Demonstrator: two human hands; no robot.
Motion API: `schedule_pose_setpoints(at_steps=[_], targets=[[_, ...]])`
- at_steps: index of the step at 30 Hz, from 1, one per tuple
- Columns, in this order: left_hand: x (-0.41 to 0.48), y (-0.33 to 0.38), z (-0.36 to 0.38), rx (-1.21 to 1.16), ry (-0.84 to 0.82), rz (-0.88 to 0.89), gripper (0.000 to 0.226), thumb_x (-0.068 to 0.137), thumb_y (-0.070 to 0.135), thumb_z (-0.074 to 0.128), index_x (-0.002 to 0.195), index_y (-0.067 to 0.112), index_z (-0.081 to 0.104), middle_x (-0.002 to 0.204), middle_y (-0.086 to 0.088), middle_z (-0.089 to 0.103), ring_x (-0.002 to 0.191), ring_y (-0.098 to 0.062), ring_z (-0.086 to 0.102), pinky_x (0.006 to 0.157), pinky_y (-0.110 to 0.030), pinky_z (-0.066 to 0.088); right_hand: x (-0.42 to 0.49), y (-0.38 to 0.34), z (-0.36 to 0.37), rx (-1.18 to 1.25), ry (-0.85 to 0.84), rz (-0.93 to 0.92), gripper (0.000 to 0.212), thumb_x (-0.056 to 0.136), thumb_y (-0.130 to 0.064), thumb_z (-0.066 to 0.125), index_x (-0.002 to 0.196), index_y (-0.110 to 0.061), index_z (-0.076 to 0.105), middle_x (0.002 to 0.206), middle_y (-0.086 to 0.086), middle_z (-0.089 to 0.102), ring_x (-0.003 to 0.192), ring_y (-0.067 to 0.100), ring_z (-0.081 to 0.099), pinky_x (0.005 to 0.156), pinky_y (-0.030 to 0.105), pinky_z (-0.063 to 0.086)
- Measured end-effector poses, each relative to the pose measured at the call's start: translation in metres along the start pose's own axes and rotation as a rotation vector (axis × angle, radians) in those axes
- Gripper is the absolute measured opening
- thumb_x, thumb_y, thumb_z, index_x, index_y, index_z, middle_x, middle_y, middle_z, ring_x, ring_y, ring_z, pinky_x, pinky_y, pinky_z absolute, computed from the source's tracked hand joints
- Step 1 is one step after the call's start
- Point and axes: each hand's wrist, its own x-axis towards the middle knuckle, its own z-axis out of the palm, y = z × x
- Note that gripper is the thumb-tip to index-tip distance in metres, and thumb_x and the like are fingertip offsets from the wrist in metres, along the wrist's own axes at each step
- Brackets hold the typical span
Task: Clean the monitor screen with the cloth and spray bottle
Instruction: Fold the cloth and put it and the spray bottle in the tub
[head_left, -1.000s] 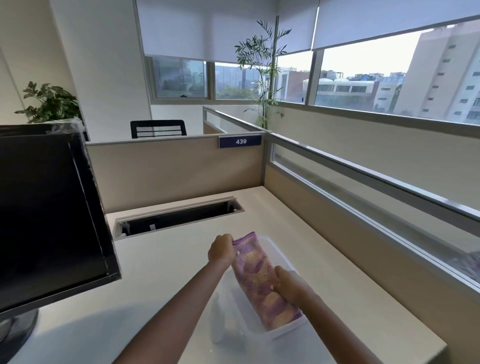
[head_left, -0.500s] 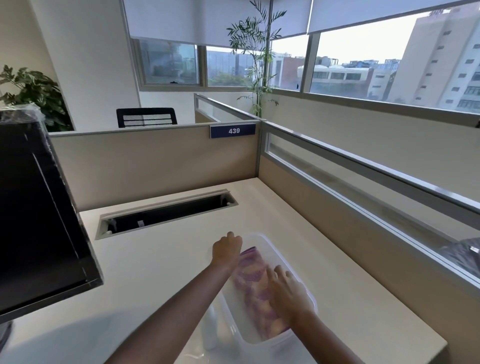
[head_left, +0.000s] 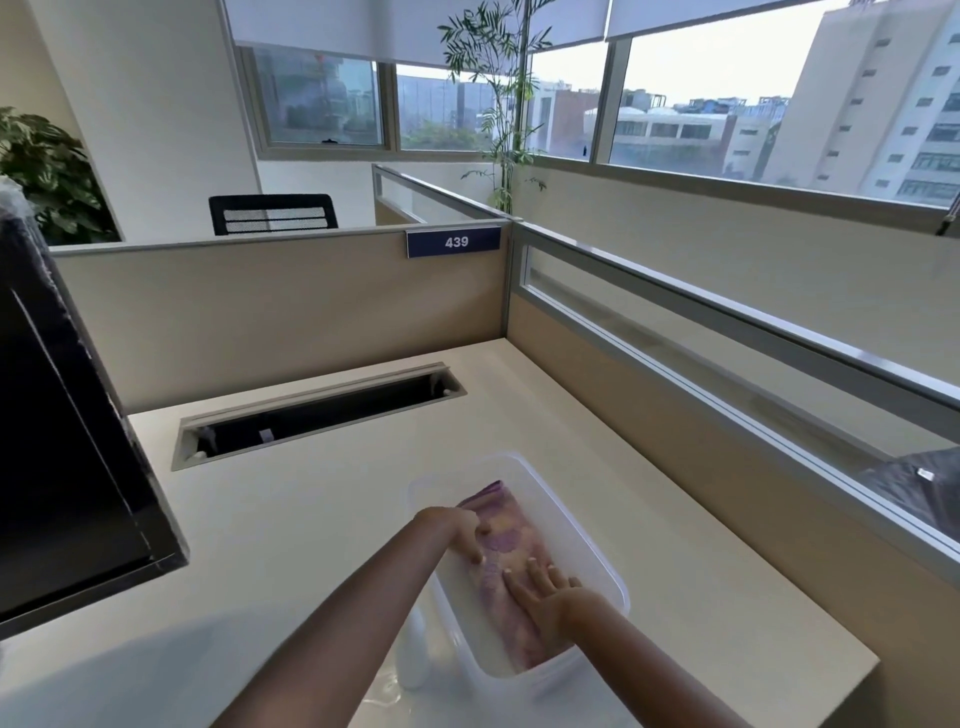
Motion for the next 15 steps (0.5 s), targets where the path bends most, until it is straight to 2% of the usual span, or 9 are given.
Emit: schedule_pose_setpoints(at_steps=[3, 5, 7, 8, 10, 12, 13, 14, 15], targets=[[-0.006, -0.002, -0.004, -0.026, 0.013, 0.048, 0.061, 0.089, 0.034, 0.052, 0.141, 0.009, 0.031, 0.149, -0.011, 0.031, 0.137, -0.025, 0.031, 0.111, -0.036, 0.030, -0.003, -0.004, -0.003, -0.009, -0.015, 0.017, 0.086, 0.091, -0.031, 0.052, 0.145, -0.025, -0.013, 0.154, 0.013, -0.019, 0.143, 0.033, -0.009, 0.116, 0.046, 0.003], [-0.015, -0.002, -0.010, -0.086, 0.081, 0.109, 0.054, 0.091, 0.029, 0.050, 0.138, 0.007, 0.036, 0.147, -0.011, 0.036, 0.134, -0.025, 0.036, 0.109, -0.033, 0.032, -0.004, -0.004, -0.006, 0.039, -0.019, 0.002, 0.088, 0.088, -0.032, 0.056, 0.147, -0.022, -0.008, 0.155, 0.014, -0.014, 0.143, 0.034, -0.007, 0.116, 0.046, 0.005], [-0.030, -0.004, -0.017, -0.186, 0.183, 0.172, 0.048, 0.091, 0.026, 0.051, 0.135, 0.010, 0.041, 0.143, -0.009, 0.042, 0.130, -0.023, 0.041, 0.105, -0.030, 0.033, -0.008, -0.003, -0.011, 0.104, -0.008, -0.059, 0.086, 0.077, -0.037, 0.059, 0.144, -0.013, 0.012, 0.151, 0.014, 0.012, 0.141, 0.034, 0.010, 0.114, 0.038, 0.015], [-0.038, -0.007, -0.019, -0.246, 0.245, 0.195, 0.044, 0.090, 0.024, 0.052, 0.132, 0.011, 0.046, 0.141, -0.008, 0.046, 0.128, -0.022, 0.044, 0.104, -0.029, 0.034, -0.011, -0.003, -0.014, 0.154, 0.031, -0.108, 0.078, 0.071, -0.038, 0.057, 0.136, -0.010, 0.024, 0.141, 0.012, 0.027, 0.135, 0.030, 0.023, 0.108, 0.031, 0.023], [-0.053, -0.015, -0.021, -0.355, 0.384, 0.229, 0.036, 0.090, 0.020, 0.051, 0.126, 0.013, 0.053, 0.135, -0.007, 0.052, 0.124, -0.021, 0.047, 0.103, -0.029, 0.035, -0.018, -0.008, -0.018, 0.309, 0.229, -0.168, 0.064, 0.079, -0.032, 0.059, 0.134, -0.013, 0.033, 0.136, 0.008, 0.038, 0.128, 0.023, 0.034, 0.101, 0.026, 0.028], [-0.067, -0.023, -0.018, -0.420, 0.542, 0.248, 0.032, 0.091, 0.016, 0.049, 0.121, 0.015, 0.055, 0.131, -0.008, 0.053, 0.121, -0.021, 0.050, 0.102, -0.029, 0.037, -0.025, -0.020, -0.024, 0.420, 0.561, -0.236, 0.045, 0.093, -0.028, 0.047, 0.135, -0.016, 0.040, 0.139, 0.004, 0.044, 0.129, 0.020, 0.039, 0.100, 0.023, 0.029], [-0.073, -0.027, -0.016, -0.443, 0.621, 0.249, 0.030, 0.091, 0.014, 0.047, 0.120, 0.015, 0.056, 0.130, -0.007, 0.054, 0.119, -0.021, 0.052, 0.100, -0.029, 0.038, -0.032, -0.030, -0.026, 0.485, 0.715, -0.274, 0.040, 0.095, -0.035, 0.039, 0.131, -0.019, 0.046, 0.135, 0.000, 0.049, 0.125, 0.017, 0.044, 0.098, 0.022, 0.031], [-0.079, -0.031, -0.013, -0.469, 0.692, 0.244, 0.030, 0.091, 0.012, 0.046, 0.119, 0.016, 0.057, 0.129, -0.007, 0.054, 0.117, -0.021, 0.053, 0.098, -0.028, 0.039, -0.035, -0.040, -0.027, 0.549, 0.818, -0.310, 0.045, 0.094, -0.048, 0.030, 0.126, -0.024, 0.051, 0.131, -0.006, 0.053, 0.120, 0.013, 0.047, 0.098, 0.024, 0.034], [-0.084, -0.034, -0.009, -0.498, 0.753, 0.234, 0.030, 0.091, 0.011, 0.045, 0.118, 0.016, 0.057, 0.128, -0.007, 0.054, 0.116, -0.021, 0.053, 0.097, -0.027, 0.039, -0.040, -0.050, -0.028, 0.592, 0.862, -0.328, 0.061, 0.088, -0.063, 0.019, 0.124, -0.027, 0.053, 0.127, -0.009, 0.055, 0.116, 0.009, 0.049, 0.099, 0.028, 0.037]])
